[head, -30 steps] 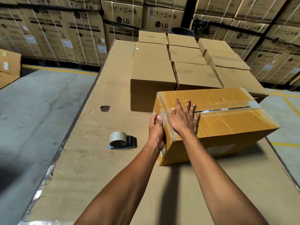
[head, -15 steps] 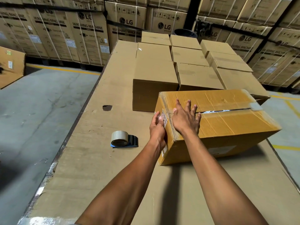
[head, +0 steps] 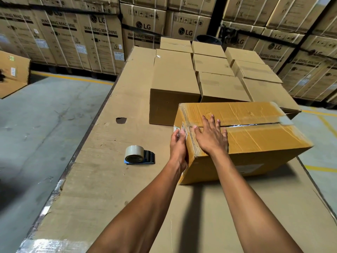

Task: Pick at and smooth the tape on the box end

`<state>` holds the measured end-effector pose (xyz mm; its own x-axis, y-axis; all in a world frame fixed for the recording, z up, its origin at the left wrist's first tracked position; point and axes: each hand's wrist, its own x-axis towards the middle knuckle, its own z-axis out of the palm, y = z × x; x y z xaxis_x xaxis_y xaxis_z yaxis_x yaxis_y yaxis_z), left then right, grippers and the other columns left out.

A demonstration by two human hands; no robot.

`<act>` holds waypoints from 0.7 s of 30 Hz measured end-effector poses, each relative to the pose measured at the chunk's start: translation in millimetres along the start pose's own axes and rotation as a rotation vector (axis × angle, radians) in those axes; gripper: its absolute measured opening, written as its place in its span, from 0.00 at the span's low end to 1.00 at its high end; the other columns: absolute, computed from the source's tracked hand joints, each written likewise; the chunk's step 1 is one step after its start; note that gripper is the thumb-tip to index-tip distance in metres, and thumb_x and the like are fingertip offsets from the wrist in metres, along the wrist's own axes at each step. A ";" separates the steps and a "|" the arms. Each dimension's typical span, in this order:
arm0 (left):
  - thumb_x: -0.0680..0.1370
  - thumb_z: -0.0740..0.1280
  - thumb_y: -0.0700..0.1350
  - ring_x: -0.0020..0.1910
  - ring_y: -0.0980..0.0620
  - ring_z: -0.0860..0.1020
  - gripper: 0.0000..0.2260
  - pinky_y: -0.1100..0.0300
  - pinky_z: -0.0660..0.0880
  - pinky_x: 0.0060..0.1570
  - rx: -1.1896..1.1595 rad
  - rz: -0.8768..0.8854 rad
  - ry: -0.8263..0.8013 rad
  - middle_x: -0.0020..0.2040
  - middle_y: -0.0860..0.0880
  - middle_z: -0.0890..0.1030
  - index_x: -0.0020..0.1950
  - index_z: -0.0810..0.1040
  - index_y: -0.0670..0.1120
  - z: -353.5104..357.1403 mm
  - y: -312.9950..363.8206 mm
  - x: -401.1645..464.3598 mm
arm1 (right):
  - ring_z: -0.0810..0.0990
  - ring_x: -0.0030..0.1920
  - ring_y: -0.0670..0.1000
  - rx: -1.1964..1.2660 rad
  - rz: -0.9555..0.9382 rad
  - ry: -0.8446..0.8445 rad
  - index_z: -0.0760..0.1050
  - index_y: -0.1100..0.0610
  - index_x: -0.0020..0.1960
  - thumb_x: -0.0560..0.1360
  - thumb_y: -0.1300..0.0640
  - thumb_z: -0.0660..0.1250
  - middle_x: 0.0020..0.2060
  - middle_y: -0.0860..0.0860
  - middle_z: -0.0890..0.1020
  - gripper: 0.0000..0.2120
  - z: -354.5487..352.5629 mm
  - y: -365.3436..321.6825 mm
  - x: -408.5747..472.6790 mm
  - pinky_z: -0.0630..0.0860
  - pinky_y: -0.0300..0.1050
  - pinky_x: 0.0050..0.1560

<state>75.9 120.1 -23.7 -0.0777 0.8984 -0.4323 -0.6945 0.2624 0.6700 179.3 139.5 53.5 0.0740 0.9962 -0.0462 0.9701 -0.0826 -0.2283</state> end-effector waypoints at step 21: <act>0.84 0.73 0.59 0.67 0.40 0.85 0.24 0.38 0.81 0.69 -0.024 -0.038 0.032 0.70 0.40 0.84 0.75 0.75 0.50 -6.4 -8.5 4.0 | 0.38 0.85 0.56 0.019 -0.028 0.008 0.43 0.50 0.87 0.83 0.33 0.47 0.86 0.53 0.41 0.38 -1.0 0.0 -2.6 0.40 0.66 0.83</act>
<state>76.9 119.3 -35.0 -0.0736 0.8760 -0.4766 -0.7140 0.2873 0.6385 179.3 136.9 54.6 0.0490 0.9983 -0.0316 0.9671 -0.0553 -0.2483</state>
